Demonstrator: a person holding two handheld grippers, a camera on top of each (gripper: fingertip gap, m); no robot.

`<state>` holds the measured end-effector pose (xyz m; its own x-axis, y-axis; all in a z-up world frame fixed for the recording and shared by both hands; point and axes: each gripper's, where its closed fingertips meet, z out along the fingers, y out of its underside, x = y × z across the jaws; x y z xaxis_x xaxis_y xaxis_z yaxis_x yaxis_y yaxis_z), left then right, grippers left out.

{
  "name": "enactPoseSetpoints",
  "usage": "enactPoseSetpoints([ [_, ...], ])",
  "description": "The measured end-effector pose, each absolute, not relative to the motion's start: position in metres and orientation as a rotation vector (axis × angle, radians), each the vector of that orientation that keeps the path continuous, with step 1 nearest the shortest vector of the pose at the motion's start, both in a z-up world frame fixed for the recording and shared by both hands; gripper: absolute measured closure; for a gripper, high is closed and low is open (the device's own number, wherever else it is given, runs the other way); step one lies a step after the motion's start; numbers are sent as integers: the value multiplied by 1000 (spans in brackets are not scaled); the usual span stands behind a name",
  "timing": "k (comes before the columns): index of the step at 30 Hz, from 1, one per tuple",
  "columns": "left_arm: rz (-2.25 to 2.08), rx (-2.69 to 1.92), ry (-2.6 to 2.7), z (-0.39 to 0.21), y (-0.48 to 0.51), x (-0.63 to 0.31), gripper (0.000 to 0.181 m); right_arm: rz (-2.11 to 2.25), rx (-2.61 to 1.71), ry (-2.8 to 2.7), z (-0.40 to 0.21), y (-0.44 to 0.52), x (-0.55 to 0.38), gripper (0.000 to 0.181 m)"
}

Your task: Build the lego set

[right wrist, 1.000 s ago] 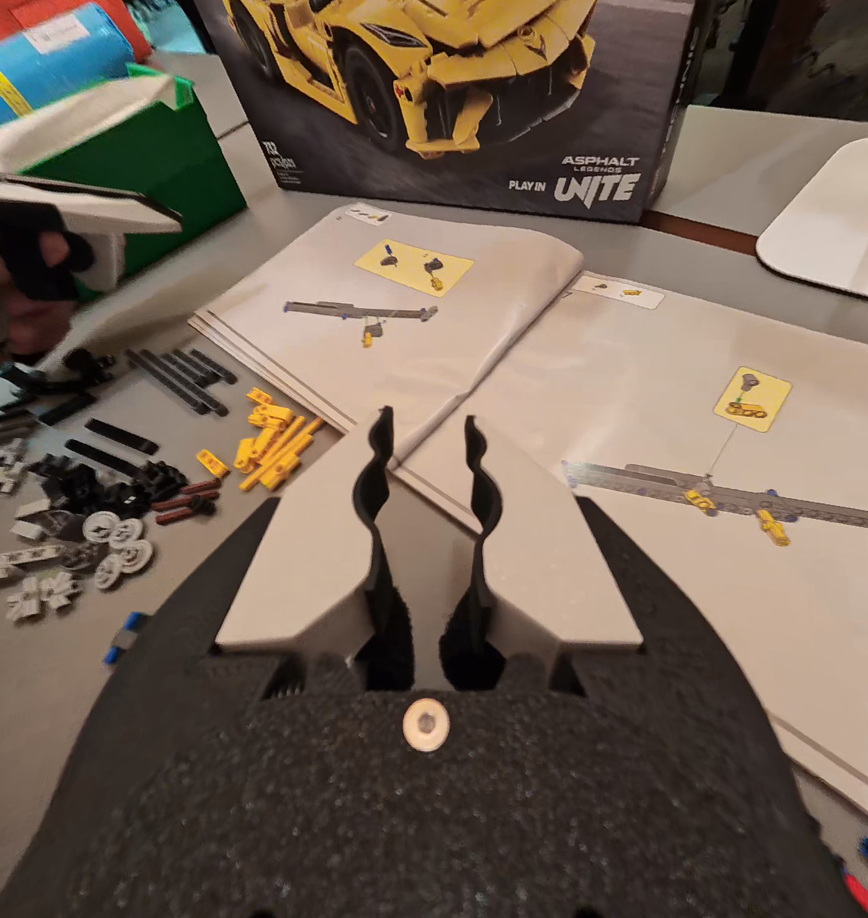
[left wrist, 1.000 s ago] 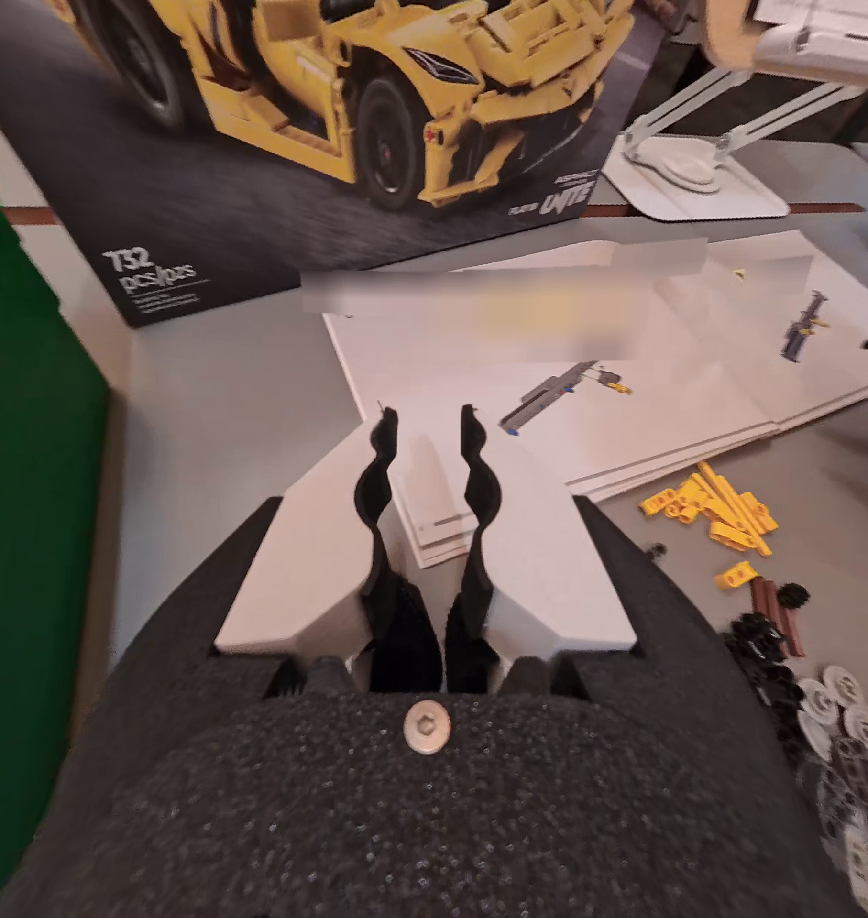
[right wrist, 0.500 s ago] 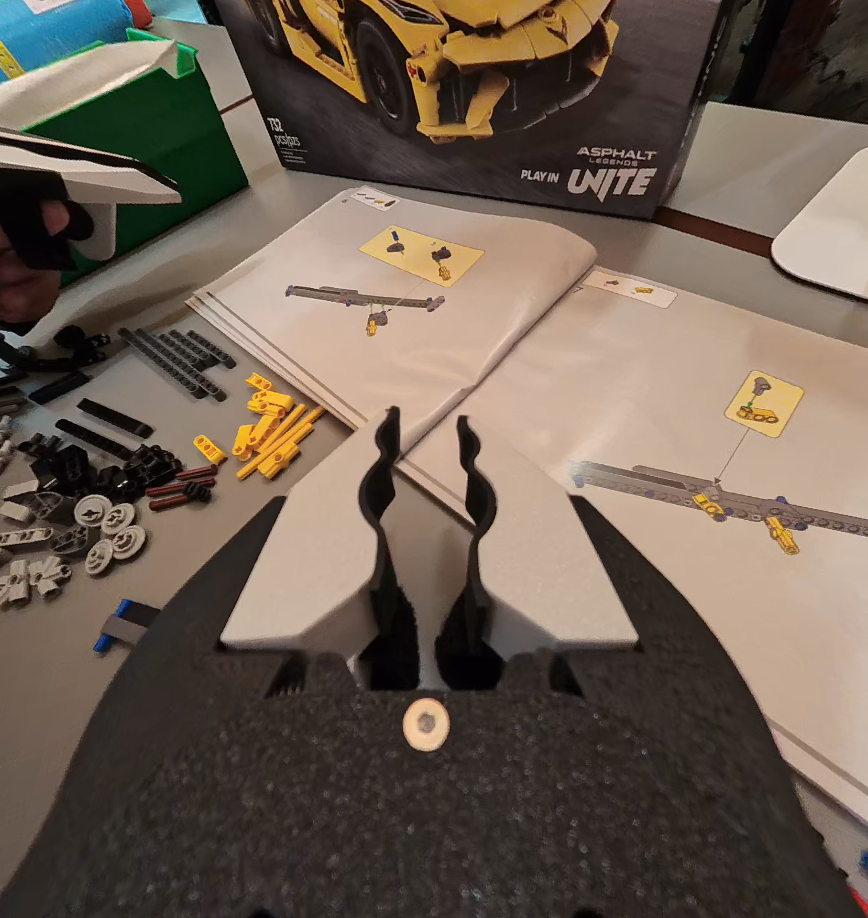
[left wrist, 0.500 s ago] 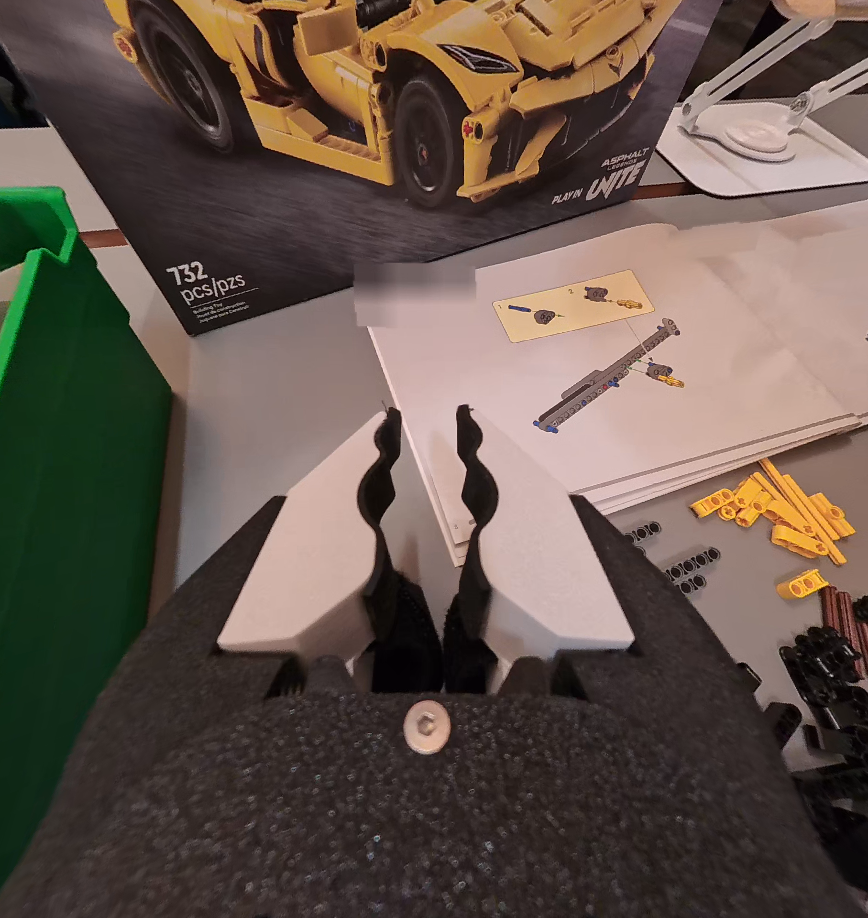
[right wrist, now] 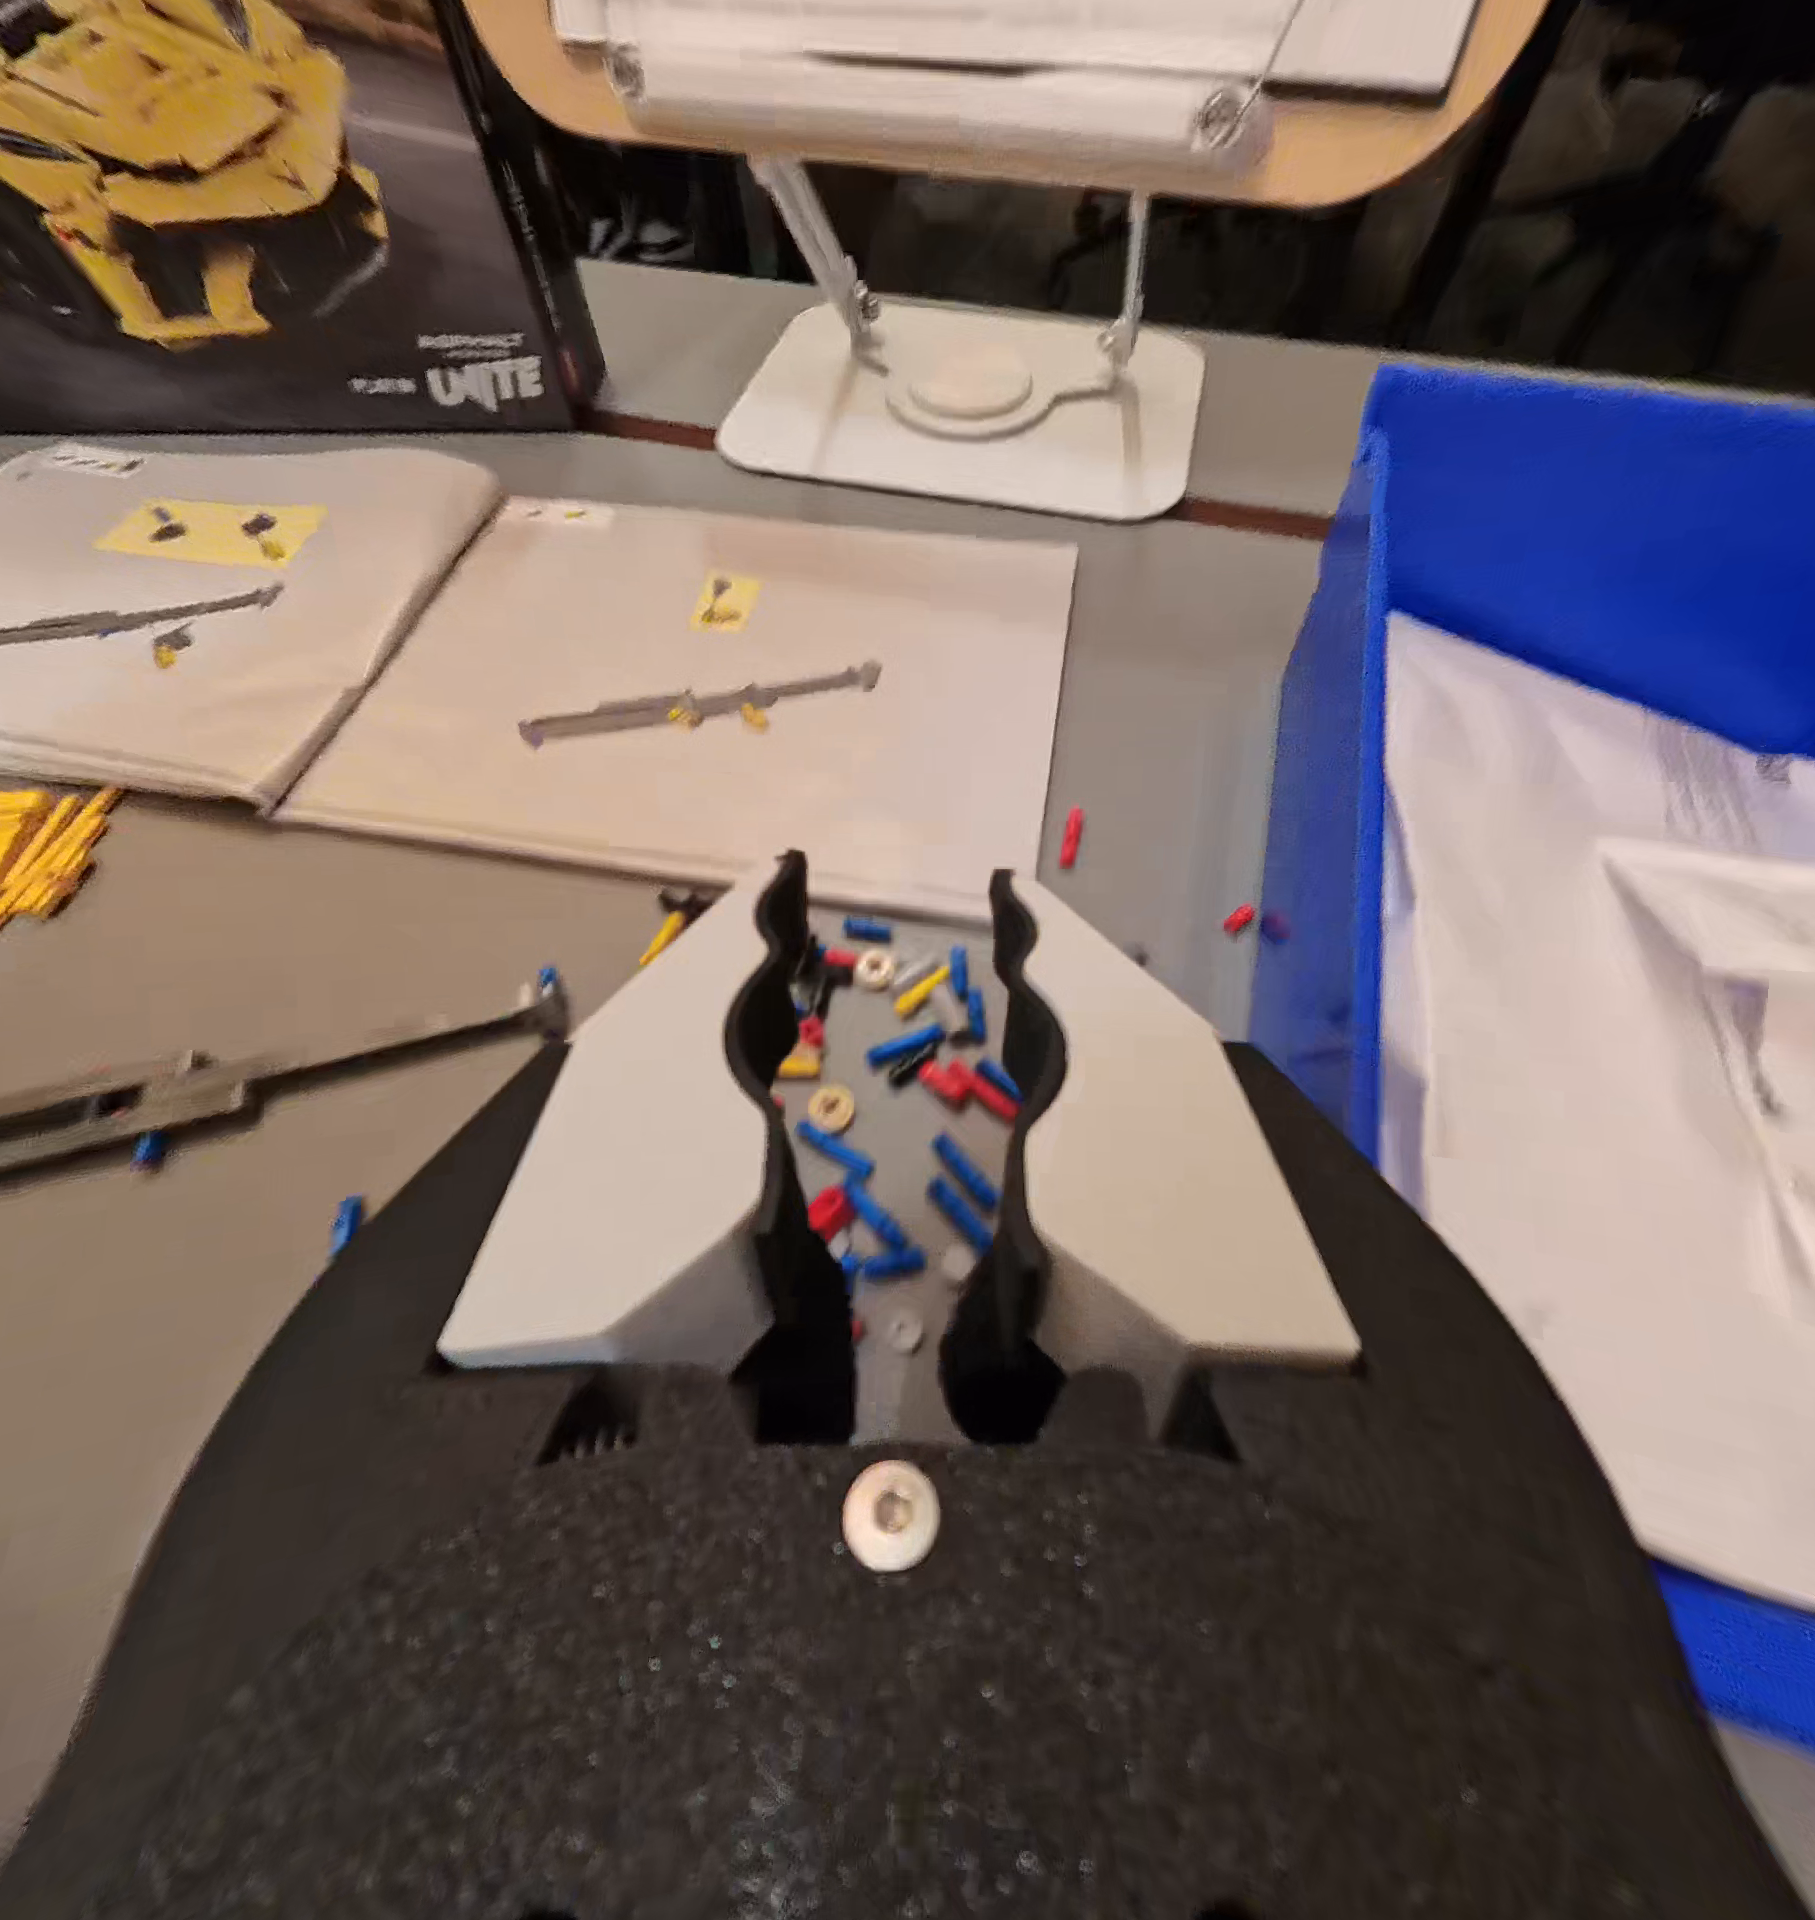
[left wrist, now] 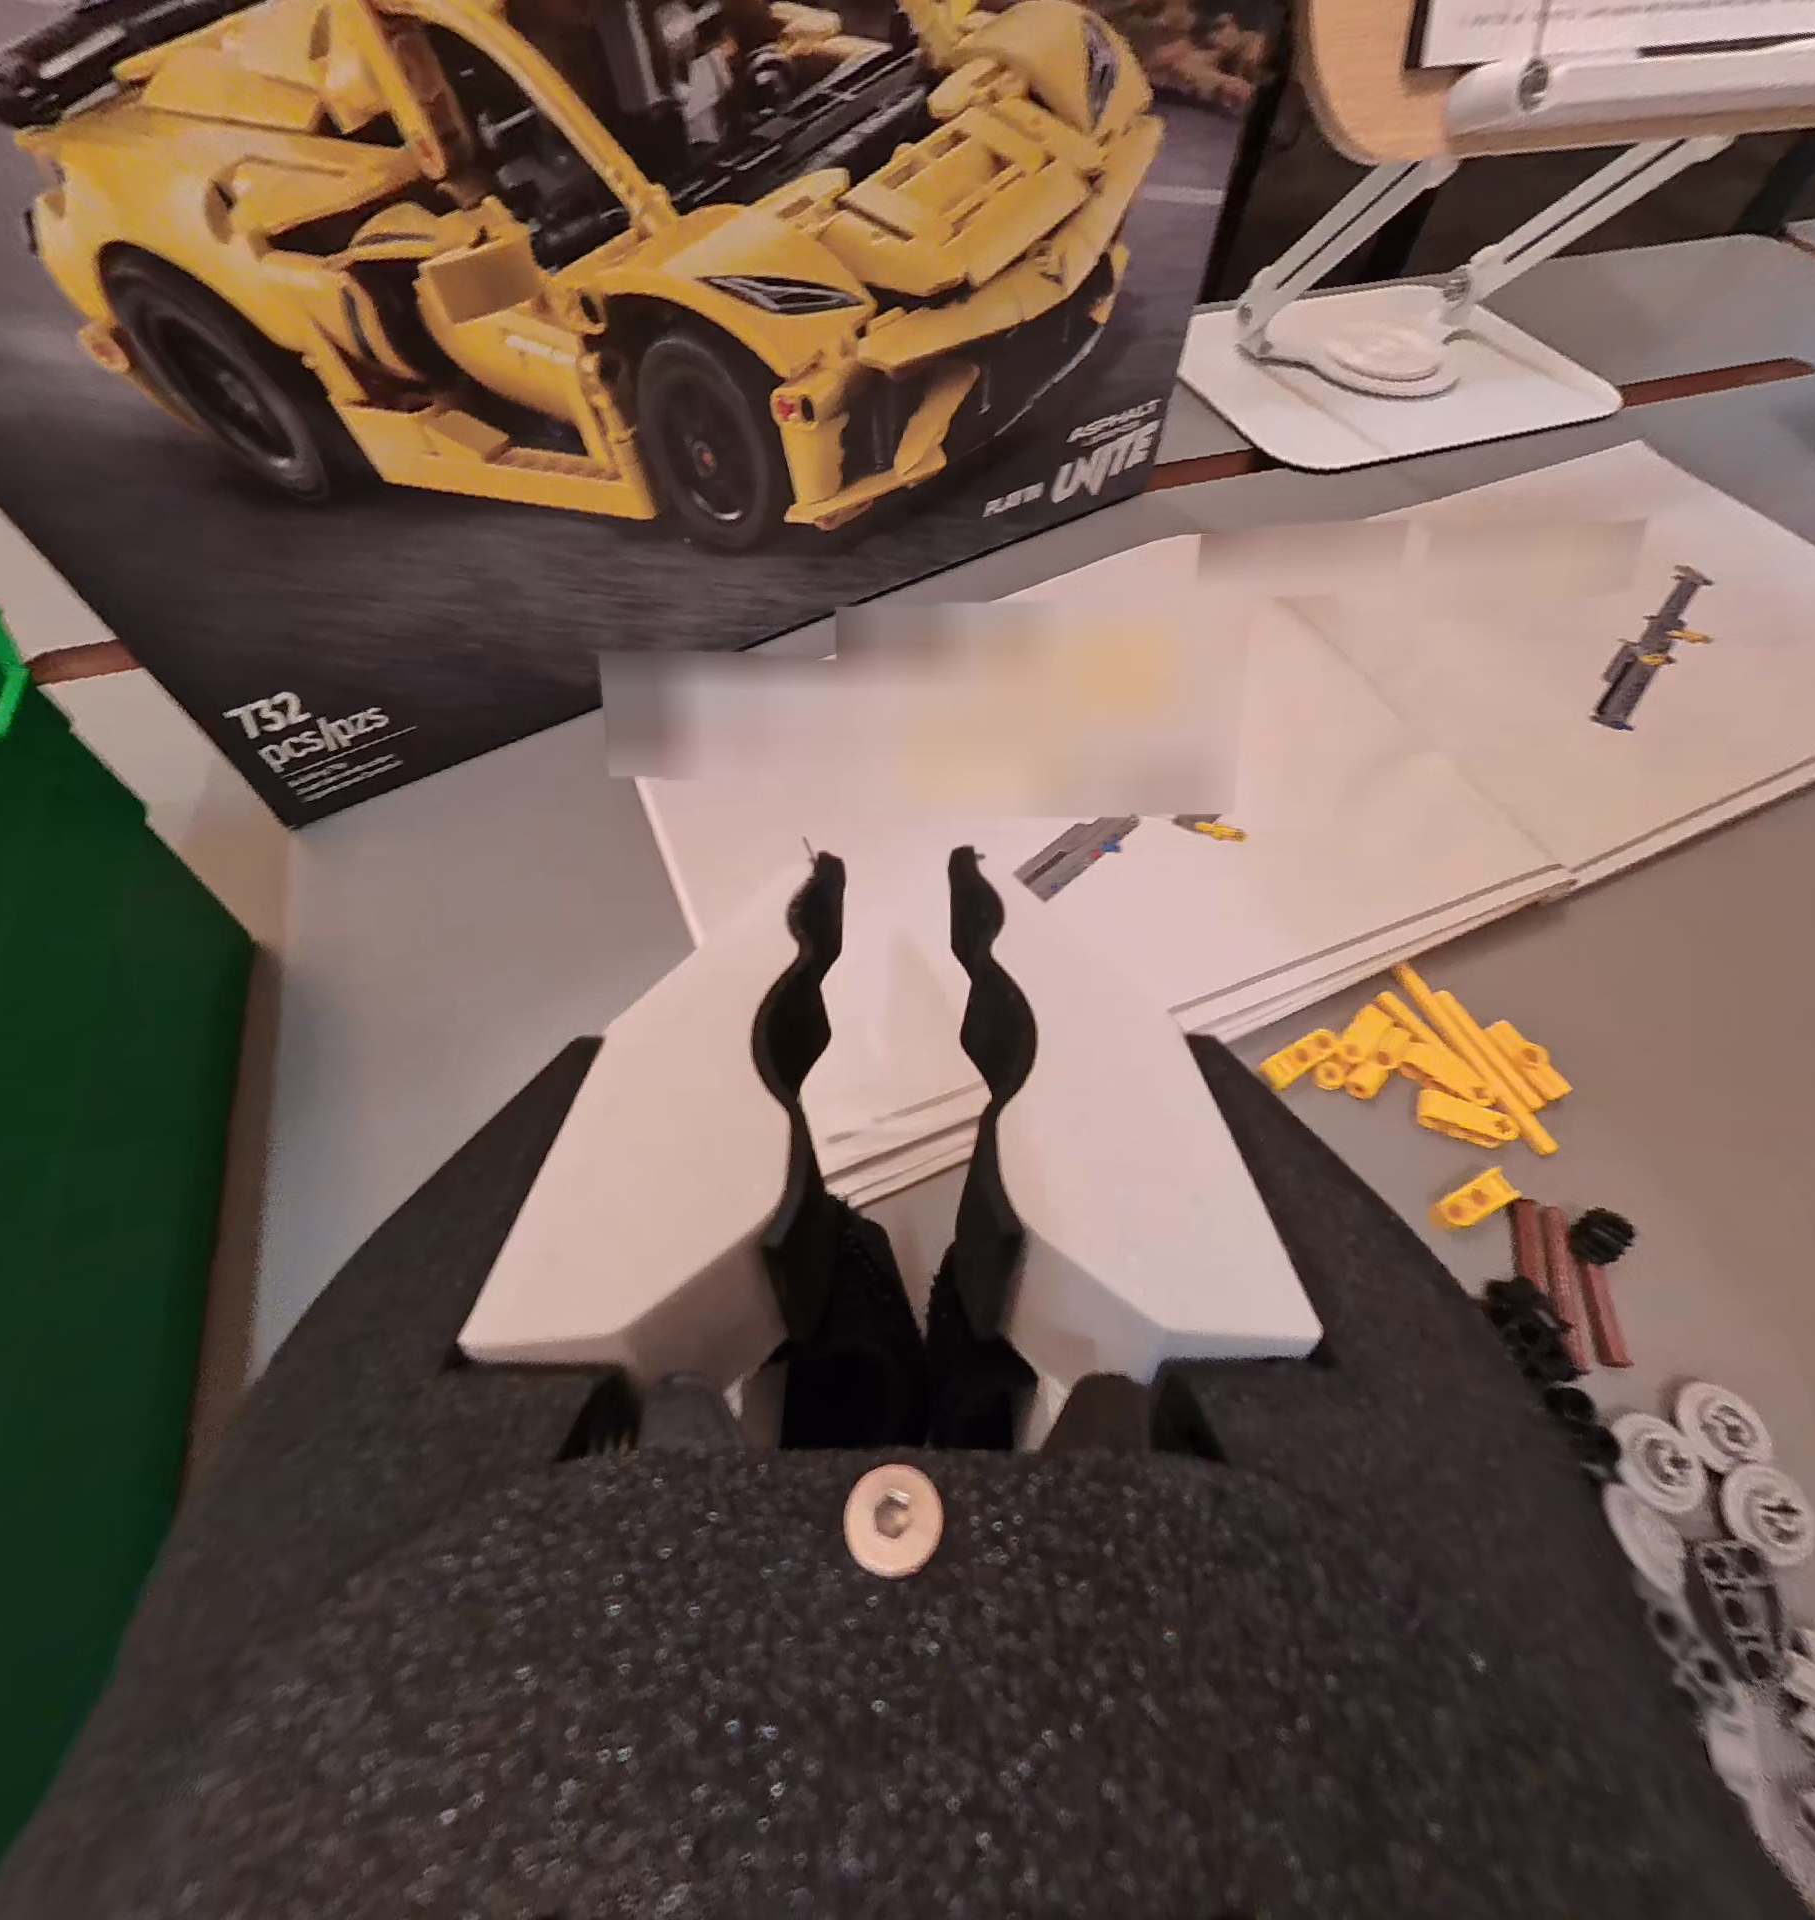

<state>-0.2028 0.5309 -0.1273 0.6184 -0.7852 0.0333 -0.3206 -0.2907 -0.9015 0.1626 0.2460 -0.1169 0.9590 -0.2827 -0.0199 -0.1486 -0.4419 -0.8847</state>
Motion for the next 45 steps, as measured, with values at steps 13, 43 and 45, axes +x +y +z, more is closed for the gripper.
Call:
enactPoseSetpoints([
  [13,-841,-1848,964,-115,469,-126,162,-187,-2265,307,-179,207,109,149],
  [43,-887,-1841,1080,-129,480,-99,162,32,-2481,-236,-214,310,121,176],
  [45,-883,-1846,1082,-131,481,-100,162,17,-2474,-269,-215,310,120,177],
])
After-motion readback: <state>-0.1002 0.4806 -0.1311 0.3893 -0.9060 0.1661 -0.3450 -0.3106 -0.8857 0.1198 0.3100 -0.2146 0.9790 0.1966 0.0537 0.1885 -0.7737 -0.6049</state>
